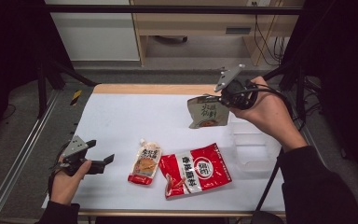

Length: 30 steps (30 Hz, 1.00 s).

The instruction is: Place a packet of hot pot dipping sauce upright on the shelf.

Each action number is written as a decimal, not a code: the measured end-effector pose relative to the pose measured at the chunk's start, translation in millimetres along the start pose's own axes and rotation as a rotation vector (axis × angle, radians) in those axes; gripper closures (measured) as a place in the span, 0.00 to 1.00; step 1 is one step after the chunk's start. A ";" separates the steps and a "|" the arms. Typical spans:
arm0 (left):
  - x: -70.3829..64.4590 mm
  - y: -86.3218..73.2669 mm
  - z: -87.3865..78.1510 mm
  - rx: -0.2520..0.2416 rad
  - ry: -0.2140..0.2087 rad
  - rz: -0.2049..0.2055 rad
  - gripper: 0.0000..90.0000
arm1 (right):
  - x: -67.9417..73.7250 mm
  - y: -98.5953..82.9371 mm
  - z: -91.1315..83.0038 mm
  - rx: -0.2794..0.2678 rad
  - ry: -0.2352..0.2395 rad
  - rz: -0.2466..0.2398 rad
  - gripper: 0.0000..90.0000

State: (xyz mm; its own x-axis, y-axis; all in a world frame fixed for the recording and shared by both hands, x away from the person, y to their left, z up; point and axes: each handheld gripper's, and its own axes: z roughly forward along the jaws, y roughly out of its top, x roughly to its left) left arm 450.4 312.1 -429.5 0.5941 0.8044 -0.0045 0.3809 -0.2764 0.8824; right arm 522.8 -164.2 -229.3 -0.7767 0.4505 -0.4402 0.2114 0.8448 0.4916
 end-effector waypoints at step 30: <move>4.5 -3.7 1.1 -0.014 -0.022 -0.048 0.07 | -66.7 -122.7 21.6 0.048 -0.149 0.245 1.00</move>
State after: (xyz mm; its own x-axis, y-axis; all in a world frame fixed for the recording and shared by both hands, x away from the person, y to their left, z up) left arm 452.4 316.2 -433.4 0.5913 0.8044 -0.0573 0.3994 -0.2303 0.8874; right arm 561.5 -291.6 -276.5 -0.6040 0.6774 -0.4198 0.4128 0.7165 0.5623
